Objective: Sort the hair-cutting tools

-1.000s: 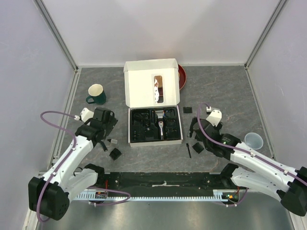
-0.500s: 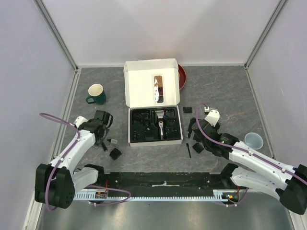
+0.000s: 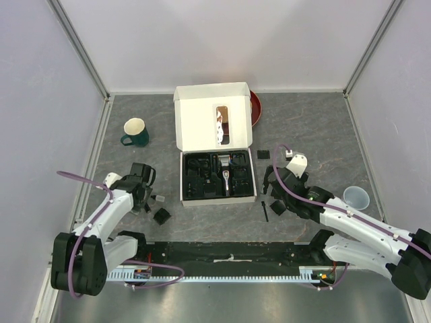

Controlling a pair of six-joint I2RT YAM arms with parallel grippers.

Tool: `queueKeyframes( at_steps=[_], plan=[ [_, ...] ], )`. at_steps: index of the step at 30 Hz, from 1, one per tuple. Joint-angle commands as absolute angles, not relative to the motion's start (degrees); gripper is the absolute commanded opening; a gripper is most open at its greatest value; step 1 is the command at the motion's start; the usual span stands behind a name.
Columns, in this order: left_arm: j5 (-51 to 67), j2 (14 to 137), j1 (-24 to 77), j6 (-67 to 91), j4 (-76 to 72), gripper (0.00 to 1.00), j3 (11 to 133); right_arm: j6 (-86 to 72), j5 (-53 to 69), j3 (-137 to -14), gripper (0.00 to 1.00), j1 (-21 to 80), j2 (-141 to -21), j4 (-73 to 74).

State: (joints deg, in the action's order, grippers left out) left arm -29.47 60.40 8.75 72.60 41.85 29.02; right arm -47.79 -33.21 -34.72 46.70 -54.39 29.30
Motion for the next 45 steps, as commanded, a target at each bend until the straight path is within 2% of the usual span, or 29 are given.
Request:
queueKeyframes(
  at_steps=[1,12,14,18,22,28,34,37,41,45],
  plan=[
    [-28.5,62.2,7.5,73.5,37.5,0.66,28.7,-48.3,-33.7,-35.0,0.98,46.8,-53.8,28.0],
    [-27.3,65.6,6.3,72.0,36.2,0.46,29.4,-48.3,-33.9,-35.4,0.98,46.7,-54.4,28.1],
    [-27.7,65.6,6.2,71.6,36.2,0.39,29.4,-48.3,-34.1,-35.4,0.98,46.6,-54.6,28.1],
    [-27.9,65.1,6.1,70.8,36.6,0.15,30.1,-48.2,-34.4,-35.5,0.98,46.7,-54.6,28.1],
    [-27.9,63.7,6.1,69.4,37.8,0.03,31.9,-48.2,-34.4,-35.6,0.98,46.7,-54.6,28.1],
    [-29.7,57.9,6.1,67.0,42.7,0.02,36.3,-48.3,-34.3,-35.7,0.98,46.7,-54.2,28.1],
    [-26.6,50.3,6.2,54.2,40.8,0.02,40.5,-48.3,-34.6,-36.0,0.98,46.7,-54.1,28.1],
    [-20.2,49.9,6.2,47.0,37.2,0.02,43.1,-48.3,-35.0,-36.4,0.98,46.6,-54.7,28.0],
    [-5.5,51.6,7.2,41.0,29.0,0.02,43.9,-48.3,-35.2,-36.9,0.98,46.6,-55.4,27.9],
    [-0.3,56.1,13.9,38.7,20.9,0.02,45.3,-48.5,-35.2,-37.1,0.98,46.7,-55.5,27.9]
  ],
)
